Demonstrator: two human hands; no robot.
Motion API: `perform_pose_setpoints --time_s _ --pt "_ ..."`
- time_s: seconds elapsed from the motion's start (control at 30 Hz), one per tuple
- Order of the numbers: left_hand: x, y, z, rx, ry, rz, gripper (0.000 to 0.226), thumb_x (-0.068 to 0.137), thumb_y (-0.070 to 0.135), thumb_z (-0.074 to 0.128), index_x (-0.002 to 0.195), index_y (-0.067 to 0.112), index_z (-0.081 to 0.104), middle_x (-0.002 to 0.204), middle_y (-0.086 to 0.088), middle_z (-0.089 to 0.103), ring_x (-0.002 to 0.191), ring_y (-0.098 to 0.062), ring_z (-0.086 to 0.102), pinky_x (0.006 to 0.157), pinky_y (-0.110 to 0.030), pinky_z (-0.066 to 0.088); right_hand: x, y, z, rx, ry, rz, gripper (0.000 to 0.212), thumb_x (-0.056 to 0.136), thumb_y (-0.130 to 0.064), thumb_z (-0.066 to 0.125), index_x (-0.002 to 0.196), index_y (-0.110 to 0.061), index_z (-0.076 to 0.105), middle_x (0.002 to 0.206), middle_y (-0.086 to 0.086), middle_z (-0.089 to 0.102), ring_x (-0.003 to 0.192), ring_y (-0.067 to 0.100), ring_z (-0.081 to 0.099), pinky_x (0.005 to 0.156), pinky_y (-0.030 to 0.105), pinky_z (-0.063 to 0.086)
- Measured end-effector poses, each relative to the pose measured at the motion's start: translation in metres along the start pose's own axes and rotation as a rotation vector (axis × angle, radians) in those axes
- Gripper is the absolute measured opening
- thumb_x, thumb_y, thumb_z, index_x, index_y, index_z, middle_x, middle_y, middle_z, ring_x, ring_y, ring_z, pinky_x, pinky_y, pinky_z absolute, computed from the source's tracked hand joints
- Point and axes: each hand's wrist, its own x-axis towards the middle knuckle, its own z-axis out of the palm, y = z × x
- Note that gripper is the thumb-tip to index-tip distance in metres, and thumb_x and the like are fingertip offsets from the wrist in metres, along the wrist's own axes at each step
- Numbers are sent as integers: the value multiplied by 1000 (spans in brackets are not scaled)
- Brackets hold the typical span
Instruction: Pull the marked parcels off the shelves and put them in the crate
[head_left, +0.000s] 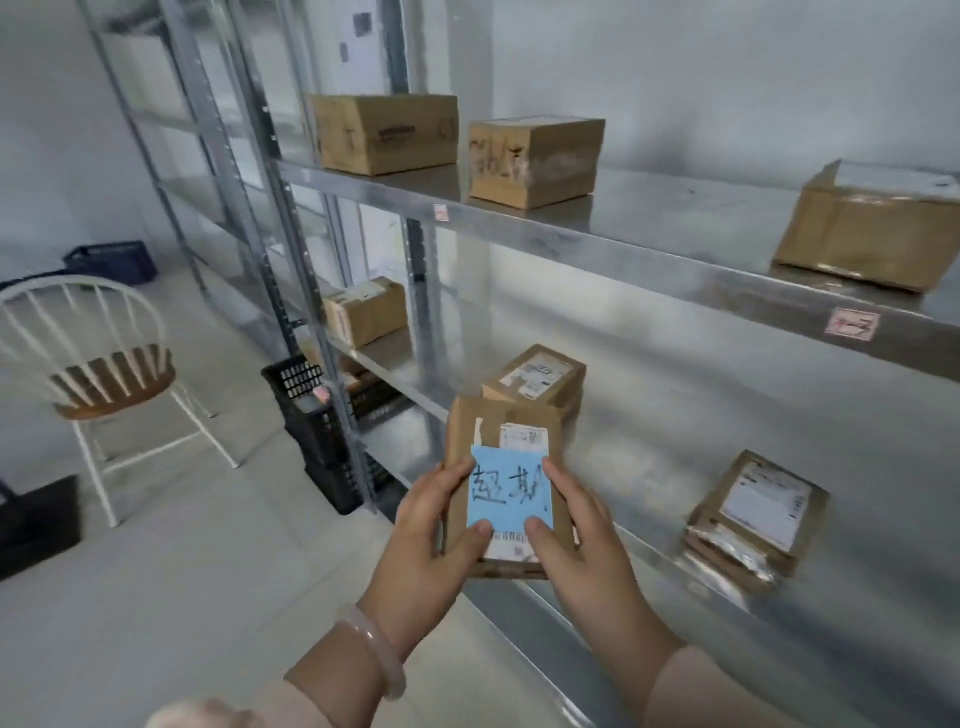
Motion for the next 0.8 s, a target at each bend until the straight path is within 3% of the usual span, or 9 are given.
perform_pose_setpoints --time_s 0.07,0.13,0.2,0.33,0.47,0.53,0.63,0.73,0.8 --pt "-2 -18 -47 19 38 -15 55 87 18 69 129 45 47 142 12 40 135 -2 35 111 -37 38 8 -13 50 23 -57 1 61 91 -24 62 111 -77 39 135 -25 38 128 -10 34 86 -4 33" --pt "-1 -35 -90 40 86 -23 55 87 16 69 129 43 47 143 10 40 138 -9 34 113 -36 35 17 -25 96 19 -117 -19 60 91 -26 61 116 -75 38 139 -23 37 129 -11 31 96 4 31" --pt "0 -51 -129 51 124 -32 54 89 16 67 129 45 46 144 11 38 140 -7 29 112 -19 31 29 -36 138 12 -167 -40 58 90 -26 62 119 -71 39 140 -21 37 127 -16 29 102 11 31" --pt "2 -82 -188 12 197 -99 47 92 16 62 125 47 49 145 13 34 141 1 22 90 7 24 51 -51 207 5 -265 -65 55 91 -23 62 123 -62 40 138 -19 38 117 -27 29 83 -5 32" --pt "18 -110 -232 -11 284 -119 46 91 11 64 121 44 53 141 12 36 119 28 30 84 8 28 78 -56 264 -31 -331 -97 55 91 -22 61 131 -54 41 140 -19 39 120 -25 28 89 -2 31" --pt "33 -124 -251 -23 314 -144 46 90 11 64 121 43 54 140 13 37 115 30 31 84 7 29 97 -56 290 -44 -349 -111 54 90 -23 62 132 -52 42 141 -19 40 125 -17 31 101 11 37" --pt "65 -147 -283 -24 361 -167 45 90 11 64 120 42 55 138 12 41 114 27 33 84 6 31 134 -53 331 -61 -374 -116 54 89 -28 62 135 -50 42 141 -20 40 131 -7 34 108 30 39" --pt "104 -166 -316 -38 405 -202 43 90 12 65 119 42 56 136 10 43 122 8 41 87 -1 40 181 -53 374 -43 -440 -146 53 90 -30 62 129 -57 40 139 -17 41 128 -7 38 97 18 46" --pt "133 -179 -338 -45 431 -246 43 89 14 66 119 44 56 135 9 45 125 -8 45 97 -20 48 215 -54 401 -19 -498 -142 53 90 -32 62 128 -60 38 135 -17 42 120 -15 40 83 8 48"
